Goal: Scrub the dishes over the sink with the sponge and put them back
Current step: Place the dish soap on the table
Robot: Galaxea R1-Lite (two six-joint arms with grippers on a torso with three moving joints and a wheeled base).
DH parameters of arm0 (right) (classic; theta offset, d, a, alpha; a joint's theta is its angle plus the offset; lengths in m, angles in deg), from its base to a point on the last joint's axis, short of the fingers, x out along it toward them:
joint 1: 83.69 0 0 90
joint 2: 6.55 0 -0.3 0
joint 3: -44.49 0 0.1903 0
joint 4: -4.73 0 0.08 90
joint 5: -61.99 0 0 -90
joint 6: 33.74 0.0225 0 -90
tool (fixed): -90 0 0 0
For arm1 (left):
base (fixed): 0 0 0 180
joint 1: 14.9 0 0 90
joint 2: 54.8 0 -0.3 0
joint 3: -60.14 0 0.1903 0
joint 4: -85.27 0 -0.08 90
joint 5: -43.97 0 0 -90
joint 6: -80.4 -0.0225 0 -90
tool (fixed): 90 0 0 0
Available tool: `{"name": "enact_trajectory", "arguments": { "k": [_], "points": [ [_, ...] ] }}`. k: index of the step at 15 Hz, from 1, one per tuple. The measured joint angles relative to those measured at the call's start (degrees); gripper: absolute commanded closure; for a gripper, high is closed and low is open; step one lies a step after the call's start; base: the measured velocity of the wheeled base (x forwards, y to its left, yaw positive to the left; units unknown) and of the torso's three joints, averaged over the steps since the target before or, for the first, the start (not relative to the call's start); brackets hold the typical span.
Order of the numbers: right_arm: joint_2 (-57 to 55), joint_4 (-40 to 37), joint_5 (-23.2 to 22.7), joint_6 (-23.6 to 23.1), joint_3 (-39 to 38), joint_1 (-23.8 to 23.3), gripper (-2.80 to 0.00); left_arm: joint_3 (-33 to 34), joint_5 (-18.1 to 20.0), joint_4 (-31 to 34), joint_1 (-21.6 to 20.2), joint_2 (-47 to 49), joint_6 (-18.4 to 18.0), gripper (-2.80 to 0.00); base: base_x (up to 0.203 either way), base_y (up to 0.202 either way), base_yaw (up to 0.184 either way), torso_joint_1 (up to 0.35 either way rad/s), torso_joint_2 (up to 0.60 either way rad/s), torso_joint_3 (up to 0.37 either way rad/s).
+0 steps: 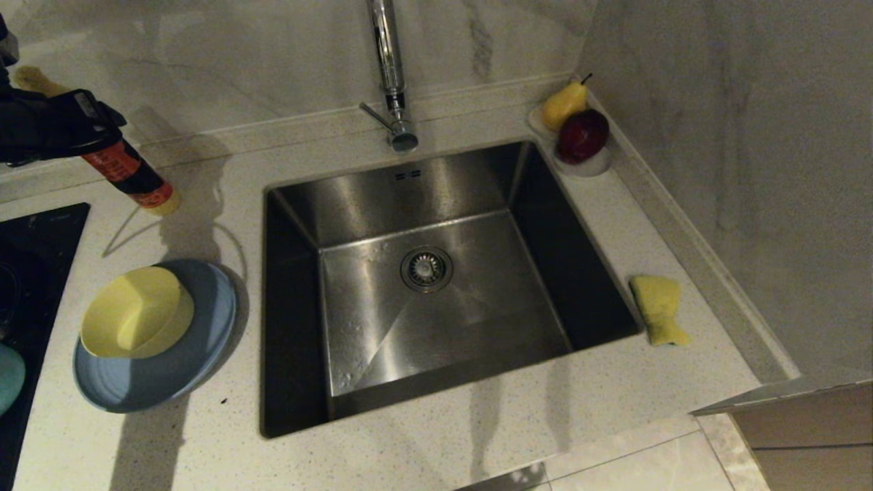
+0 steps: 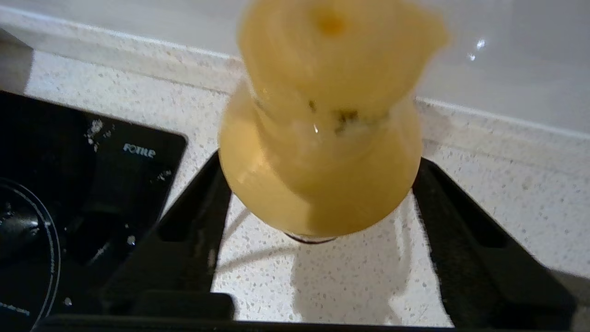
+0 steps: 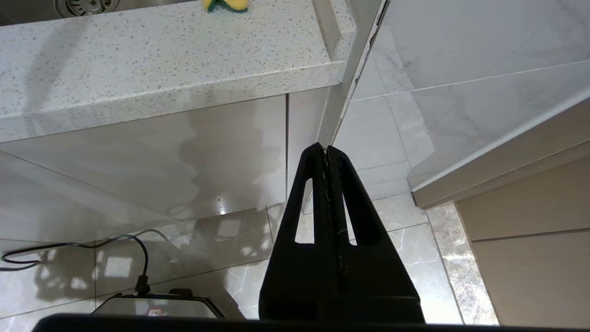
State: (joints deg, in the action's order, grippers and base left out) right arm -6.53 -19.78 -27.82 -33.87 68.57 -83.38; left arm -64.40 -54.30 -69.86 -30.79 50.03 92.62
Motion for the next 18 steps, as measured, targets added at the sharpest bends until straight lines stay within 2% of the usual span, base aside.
{"name": "enact_trajectory", "arguments": {
  "k": [6, 11, 12, 13, 18],
  "points": [
    [0.0, 0.0, 0.0, 0.0, 0.0, 0.0, 0.00, -0.2, 0.0, -0.5, 0.0, -2.8, 0.1, -2.80, 0.000, 0.000, 0.000, 0.000, 0.00, 0.000],
    [0.0, 0.0, 0.0, 0.0, 0.0, 0.0, 0.00, -0.8, 0.3, -0.2, 0.0, -9.9, 0.2, -2.80, 0.000, 0.000, 0.000, 0.000, 0.00, 0.000],
    [0.0, 0.0, 0.0, 0.0, 0.0, 0.0, 0.00, -0.8, 0.7, 0.0, 0.0, -11.6, 0.1, -2.42, 0.000, 0.000, 0.000, 0.000, 0.00, 0.000],
    [0.0, 0.0, 0.0, 0.0, 0.0, 0.0, 0.00, -0.8, 1.5, 0.2, 0.0, -13.3, 0.1, 0.00, 0.000, 0.000, 0.000, 0.000, 0.00, 0.000],
    [0.0, 0.0, 0.0, 0.0, 0.0, 0.0, 0.00, 0.7, 6.4, 5.6, 0.2, -23.7, 0.1, 0.00, 0.000, 0.000, 0.000, 0.000, 0.00, 0.000]
  ]
}}
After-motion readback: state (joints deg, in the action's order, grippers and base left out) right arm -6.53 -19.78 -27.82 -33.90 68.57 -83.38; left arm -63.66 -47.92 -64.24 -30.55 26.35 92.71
